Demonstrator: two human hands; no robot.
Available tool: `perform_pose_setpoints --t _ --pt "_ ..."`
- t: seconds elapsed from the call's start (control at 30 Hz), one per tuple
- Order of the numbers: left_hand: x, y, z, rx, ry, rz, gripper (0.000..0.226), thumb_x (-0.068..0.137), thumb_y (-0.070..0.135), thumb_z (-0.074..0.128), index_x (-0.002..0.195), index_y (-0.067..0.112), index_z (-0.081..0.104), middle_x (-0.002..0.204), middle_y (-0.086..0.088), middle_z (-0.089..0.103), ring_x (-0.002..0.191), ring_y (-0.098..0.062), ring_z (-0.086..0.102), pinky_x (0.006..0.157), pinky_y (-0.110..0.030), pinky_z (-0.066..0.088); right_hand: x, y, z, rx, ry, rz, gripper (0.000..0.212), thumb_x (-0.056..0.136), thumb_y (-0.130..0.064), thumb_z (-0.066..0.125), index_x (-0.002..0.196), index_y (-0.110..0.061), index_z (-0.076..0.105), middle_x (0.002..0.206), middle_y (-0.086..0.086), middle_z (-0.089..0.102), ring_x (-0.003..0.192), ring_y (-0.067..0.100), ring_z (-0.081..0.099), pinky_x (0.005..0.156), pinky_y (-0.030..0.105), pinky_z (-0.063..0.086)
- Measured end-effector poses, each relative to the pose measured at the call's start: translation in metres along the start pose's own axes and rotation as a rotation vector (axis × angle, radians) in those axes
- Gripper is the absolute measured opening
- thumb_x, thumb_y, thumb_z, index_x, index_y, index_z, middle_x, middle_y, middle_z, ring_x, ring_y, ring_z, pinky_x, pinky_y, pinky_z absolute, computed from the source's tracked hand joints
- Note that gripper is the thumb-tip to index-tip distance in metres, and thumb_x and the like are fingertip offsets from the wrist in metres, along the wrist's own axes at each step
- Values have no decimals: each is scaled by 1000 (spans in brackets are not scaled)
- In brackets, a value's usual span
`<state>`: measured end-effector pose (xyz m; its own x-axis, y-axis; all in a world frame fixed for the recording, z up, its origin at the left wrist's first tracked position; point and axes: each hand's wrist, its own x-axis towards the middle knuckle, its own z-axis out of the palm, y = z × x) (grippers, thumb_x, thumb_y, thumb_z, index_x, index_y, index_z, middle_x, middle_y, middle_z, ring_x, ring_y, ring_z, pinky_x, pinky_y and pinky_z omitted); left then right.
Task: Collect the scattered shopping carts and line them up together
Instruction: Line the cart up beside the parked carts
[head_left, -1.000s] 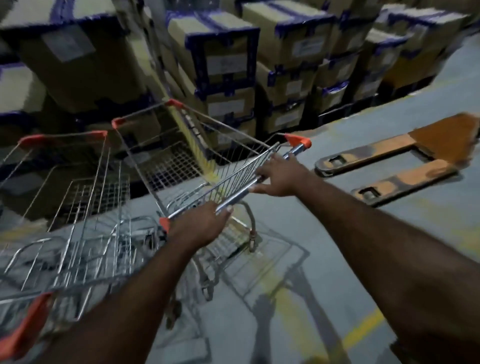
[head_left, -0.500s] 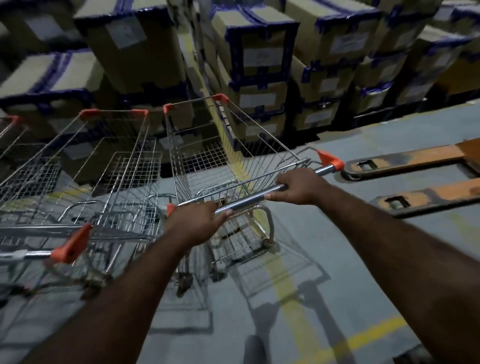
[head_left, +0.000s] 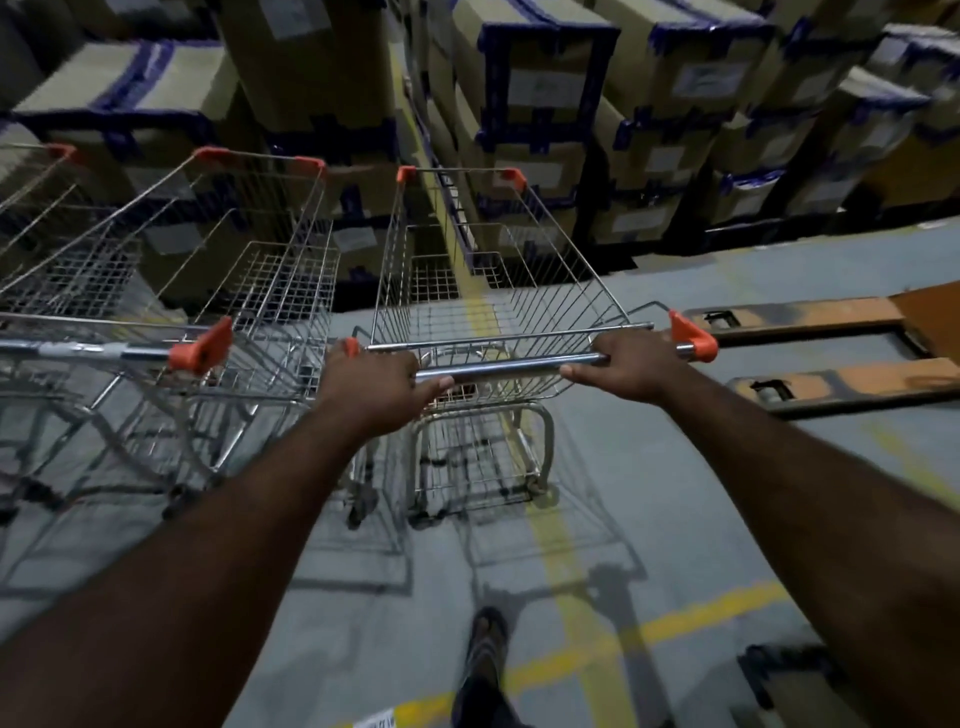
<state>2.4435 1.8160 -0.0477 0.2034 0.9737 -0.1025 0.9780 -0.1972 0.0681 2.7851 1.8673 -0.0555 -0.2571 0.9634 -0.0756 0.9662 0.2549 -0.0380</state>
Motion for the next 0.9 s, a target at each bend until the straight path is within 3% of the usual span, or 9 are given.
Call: perform_pose_setpoints --t 0.13,0.2,0.33,0.4,0.5,0.63,0.73,0.8,0.9 --pt "-28 15 3 40 19 -8 81 88 81 8 110 24 62 101 -3 73 109 -25 63 120 -52 18 -23 -3 2 23 19 -8 97 58 -107 10 83 -28 62 80 -5 61 81 19 60 87 45 47" --pt "-38 20 5 46 35 -17 75 91 79 9 104 26 61 99 -4 72 115 -30 60 119 -52 19 -32 -5 1 31 10 -5 97 56 -108 10 82 -29 61 80 -5 62 81 19 60 89 47 47" --pt "-58 23 11 40 2 -40 92 81 84 -7 103 27 61 96 -1 72 108 -24 64 118 -54 19 -52 -12 1 1 -1 -7 95 61 -105 10 83 -28 61 83 -4 63 86 21 62 98 52 41" --pt "-67 31 11 49 -36 -89 97 83 83 -7 115 25 64 108 -3 73 118 -25 60 120 -56 13 -61 -15 1 -1 -11 -12 100 62 -103 1 85 -28 63 87 -2 65 93 23 63 103 55 38" --pt "-80 60 3 4 -102 -124 82 94 76 5 131 29 61 127 -4 68 129 -26 53 118 -56 11 -72 -18 0 20 -83 9 107 64 -101 -5 91 -27 67 96 1 69 103 25 63 108 59 33" --pt "-82 110 6 -134 -143 -112 86 89 82 8 119 26 67 107 -4 70 105 -25 63 94 -41 46 -93 -20 -1 33 -139 -21 94 74 -99 7 86 -26 66 95 3 70 101 25 64 104 54 41" --pt "-91 140 21 -28 -26 -225 89 90 81 6 98 22 72 81 0 66 78 -18 61 72 -32 44 -109 -21 -1 29 -161 -69 102 73 -100 8 78 -19 70 82 2 68 86 23 66 91 44 51" --pt "-103 152 24 -1 -16 -299 89 90 81 7 88 21 73 72 1 63 69 -16 58 69 -28 45 -119 -22 -2 30 -176 -116 101 75 -98 9 73 -18 70 75 2 65 79 21 65 81 38 53" --pt "-118 156 29 12 -26 -358 94 86 86 4 85 22 74 70 1 63 71 -18 61 79 -33 51 -135 -30 -2 7 -187 -201 92 88 -88 15 75 -16 71 73 2 63 79 20 63 77 34 51"
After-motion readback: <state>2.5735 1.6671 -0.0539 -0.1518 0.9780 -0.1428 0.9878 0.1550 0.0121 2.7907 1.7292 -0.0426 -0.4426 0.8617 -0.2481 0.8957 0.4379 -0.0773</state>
